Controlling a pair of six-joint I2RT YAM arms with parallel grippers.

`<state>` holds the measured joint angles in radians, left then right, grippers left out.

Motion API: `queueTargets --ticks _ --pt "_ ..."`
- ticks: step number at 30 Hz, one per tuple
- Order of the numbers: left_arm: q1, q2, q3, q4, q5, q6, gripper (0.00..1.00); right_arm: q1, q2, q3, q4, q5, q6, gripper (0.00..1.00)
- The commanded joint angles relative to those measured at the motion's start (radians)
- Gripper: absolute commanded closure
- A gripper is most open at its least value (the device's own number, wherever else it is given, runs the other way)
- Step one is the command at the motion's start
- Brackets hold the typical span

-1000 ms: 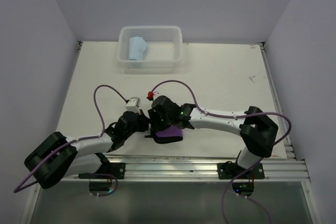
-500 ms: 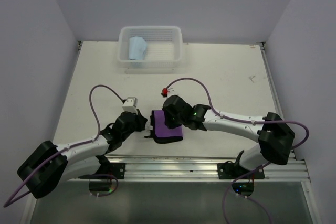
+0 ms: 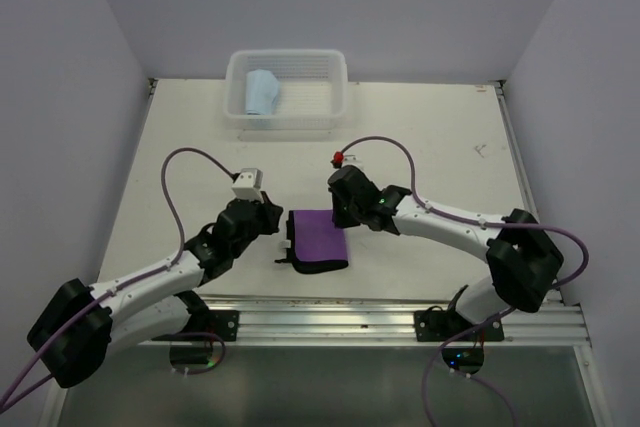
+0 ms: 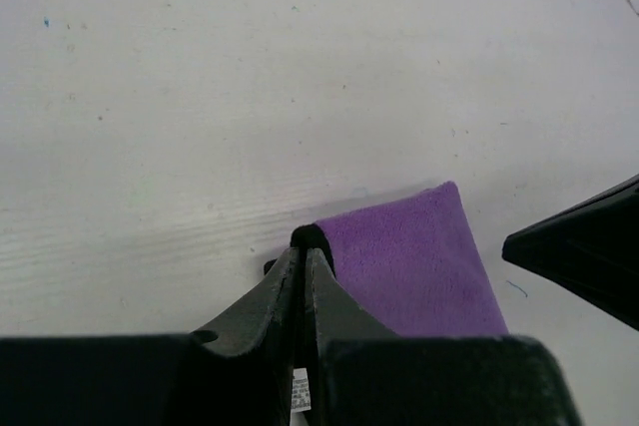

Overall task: Roll the towels
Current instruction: Fold the towel

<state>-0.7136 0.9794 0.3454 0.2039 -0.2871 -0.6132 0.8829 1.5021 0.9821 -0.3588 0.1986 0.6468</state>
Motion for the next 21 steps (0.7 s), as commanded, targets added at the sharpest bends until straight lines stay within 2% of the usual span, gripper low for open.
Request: queueTargets --ticks 1,10,21 --pt "0.008 0.037 0.069 0.041 0.028 0.033 0.90 0.004 0.067 0.036 0.052 -0.007 0.002 0.92" --pt "0.003 0.142 0.119 0.137 0.121 0.003 0.90 0.010 0.164 -0.011 0.127 -0.053 0.033 0.92" --pt "-0.061 0.185 0.147 0.192 0.155 -0.043 0.90 0.010 0.165 -0.013 0.127 -0.054 0.040 0.90"
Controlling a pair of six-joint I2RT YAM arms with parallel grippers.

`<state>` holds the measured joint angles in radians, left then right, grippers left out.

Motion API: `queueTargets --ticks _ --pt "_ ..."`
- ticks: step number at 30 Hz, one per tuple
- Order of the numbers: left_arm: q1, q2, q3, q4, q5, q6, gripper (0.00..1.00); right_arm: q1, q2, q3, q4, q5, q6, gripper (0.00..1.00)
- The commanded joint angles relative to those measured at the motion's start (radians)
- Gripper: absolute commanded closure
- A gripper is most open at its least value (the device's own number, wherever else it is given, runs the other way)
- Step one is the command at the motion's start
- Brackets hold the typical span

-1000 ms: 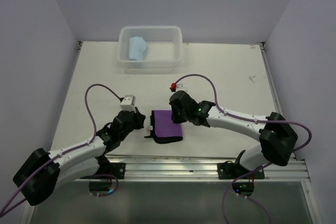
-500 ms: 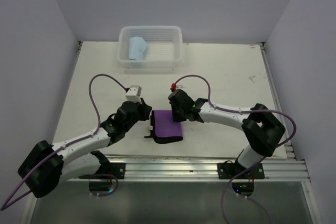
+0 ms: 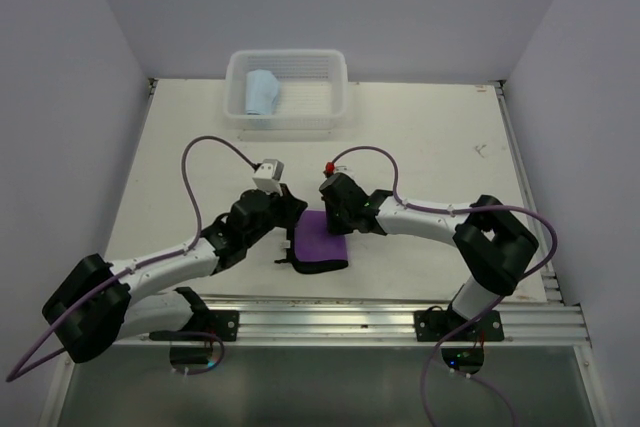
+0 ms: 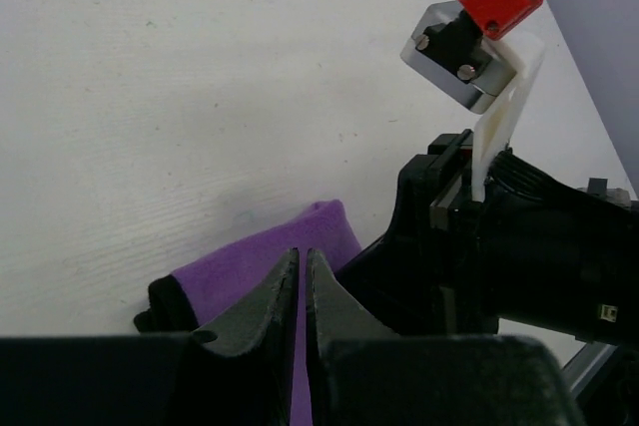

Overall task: Roll the towels
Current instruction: Fold the towel

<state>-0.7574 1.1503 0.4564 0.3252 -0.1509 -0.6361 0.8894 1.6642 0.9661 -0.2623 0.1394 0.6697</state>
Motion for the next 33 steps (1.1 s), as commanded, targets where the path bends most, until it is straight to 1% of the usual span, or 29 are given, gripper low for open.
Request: queueTargets --ticks 1,8,13,20,23,24,27,33 --pt "-0.026 0.028 0.028 0.078 0.019 -0.027 0.90 0.003 0.003 0.003 0.035 0.002 0.019 0.90" --pt "-0.040 0.078 -0.039 0.158 0.028 -0.051 0.90 0.003 0.003 0.005 0.034 0.003 0.028 0.89" --pt "-0.040 0.136 -0.070 0.198 0.008 -0.048 0.90 0.003 0.008 0.002 0.034 0.000 0.030 0.89" --pt "-0.042 0.173 -0.096 0.203 -0.027 -0.043 0.90 0.002 0.002 -0.001 0.025 0.008 0.030 0.89" --pt "-0.040 0.173 -0.099 0.176 -0.048 -0.043 0.90 0.003 -0.009 0.005 0.012 0.012 0.025 0.86" --pt "-0.040 0.173 -0.097 0.170 -0.053 -0.045 0.90 0.003 -0.012 0.005 0.005 0.015 0.027 0.84" --pt "-0.040 0.173 -0.101 0.150 -0.064 -0.045 0.91 0.003 -0.033 0.013 -0.020 0.032 0.018 0.79" --pt "-0.040 0.195 -0.099 0.149 -0.065 -0.050 0.91 0.005 -0.107 0.014 -0.060 0.052 0.010 0.77"
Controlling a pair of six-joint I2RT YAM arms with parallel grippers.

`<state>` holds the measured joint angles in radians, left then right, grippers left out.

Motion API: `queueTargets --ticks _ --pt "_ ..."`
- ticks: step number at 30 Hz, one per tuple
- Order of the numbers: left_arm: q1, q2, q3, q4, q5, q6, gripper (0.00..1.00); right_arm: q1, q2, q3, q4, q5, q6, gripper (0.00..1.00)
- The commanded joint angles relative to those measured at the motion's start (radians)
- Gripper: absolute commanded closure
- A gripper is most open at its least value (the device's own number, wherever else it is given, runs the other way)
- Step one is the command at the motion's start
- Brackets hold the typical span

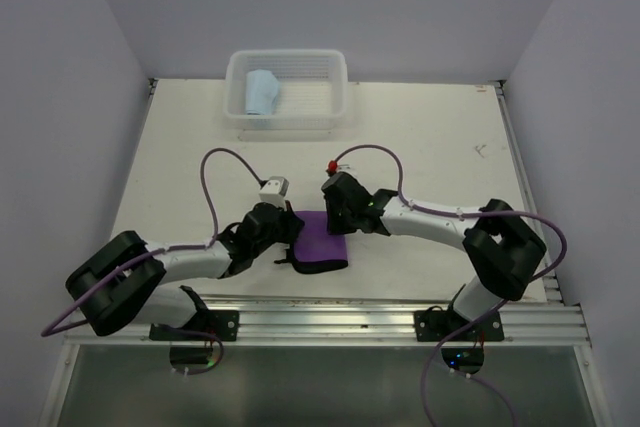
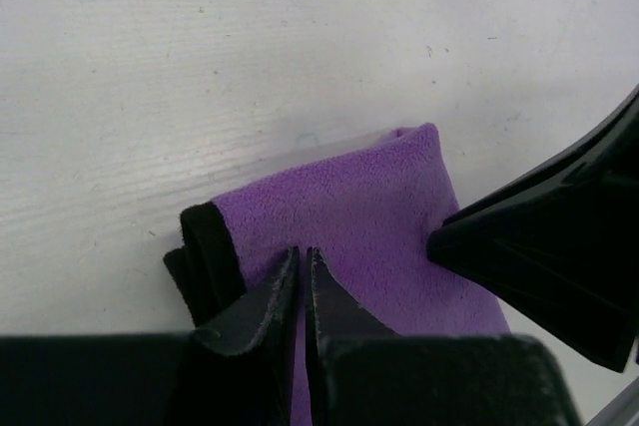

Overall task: Roll the towels
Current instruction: Fold the towel

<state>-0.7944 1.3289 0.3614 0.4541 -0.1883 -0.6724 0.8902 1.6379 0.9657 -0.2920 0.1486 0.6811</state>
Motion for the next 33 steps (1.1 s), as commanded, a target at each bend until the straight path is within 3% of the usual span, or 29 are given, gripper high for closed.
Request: queueTargets --ticks 1,10,22,33 --pt "-0.003 0.019 -0.004 0.023 -0.030 -0.013 0.91 0.007 -0.090 0.013 -0.032 0.045 -0.002 0.76" --pt "-0.003 0.066 -0.001 0.028 -0.020 -0.026 0.91 0.046 -0.156 -0.008 -0.064 0.045 0.014 0.76" --pt "-0.003 0.061 0.004 0.008 -0.030 -0.020 0.91 0.108 -0.141 -0.186 0.028 0.019 0.103 0.78" --pt "-0.003 0.043 0.010 -0.015 -0.036 -0.016 0.91 0.124 -0.176 -0.119 -0.061 0.072 0.077 0.75"
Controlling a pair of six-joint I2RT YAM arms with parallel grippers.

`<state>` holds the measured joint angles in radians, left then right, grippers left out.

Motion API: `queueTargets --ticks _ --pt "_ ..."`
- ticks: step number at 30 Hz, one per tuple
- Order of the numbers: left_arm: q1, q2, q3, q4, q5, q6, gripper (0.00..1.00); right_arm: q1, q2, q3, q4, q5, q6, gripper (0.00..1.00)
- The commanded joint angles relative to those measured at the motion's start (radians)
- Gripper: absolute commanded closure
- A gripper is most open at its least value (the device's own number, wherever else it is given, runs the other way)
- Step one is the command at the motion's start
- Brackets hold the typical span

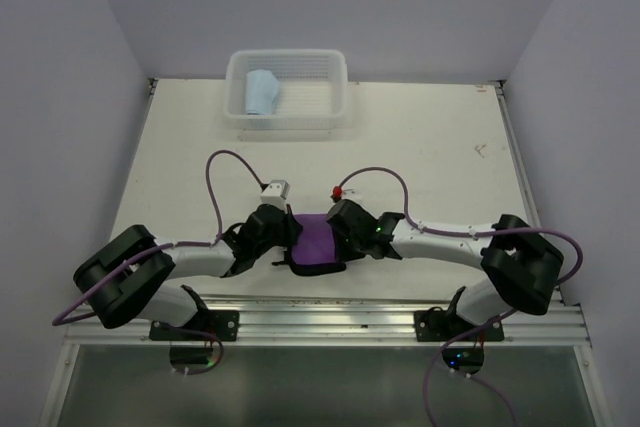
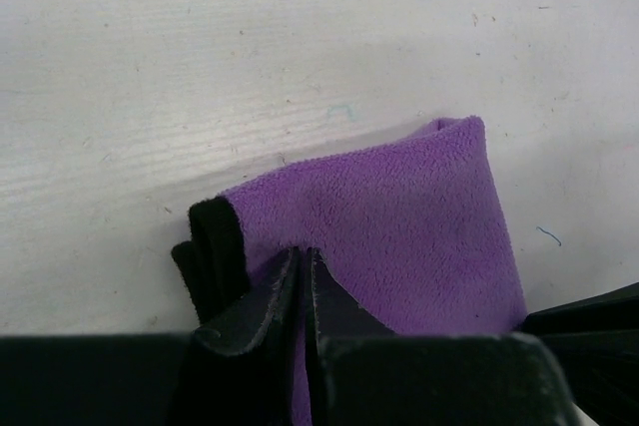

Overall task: Roll the towels
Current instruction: Fold the towel

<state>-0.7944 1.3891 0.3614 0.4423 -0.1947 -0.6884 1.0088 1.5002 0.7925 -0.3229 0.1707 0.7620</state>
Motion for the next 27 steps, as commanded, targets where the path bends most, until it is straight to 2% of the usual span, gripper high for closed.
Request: queueTargets --ticks 1,4,15,27 --pt "-0.003 -0.019 0.011 -0.007 -0.029 0.000 0.91 0.007 -0.050 0.065 -0.036 0.055 -0.006 0.74" --pt "-0.003 -0.028 0.014 -0.016 -0.031 0.003 0.91 0.004 -0.070 0.074 -0.053 0.073 -0.003 0.68" --pt "-0.005 -0.091 0.033 -0.053 -0.037 0.016 0.91 0.004 -0.066 0.080 -0.079 0.115 0.054 0.61" --pt "-0.003 -0.134 0.048 -0.070 -0.028 0.017 0.91 0.004 -0.147 -0.059 0.001 0.044 0.210 0.55"
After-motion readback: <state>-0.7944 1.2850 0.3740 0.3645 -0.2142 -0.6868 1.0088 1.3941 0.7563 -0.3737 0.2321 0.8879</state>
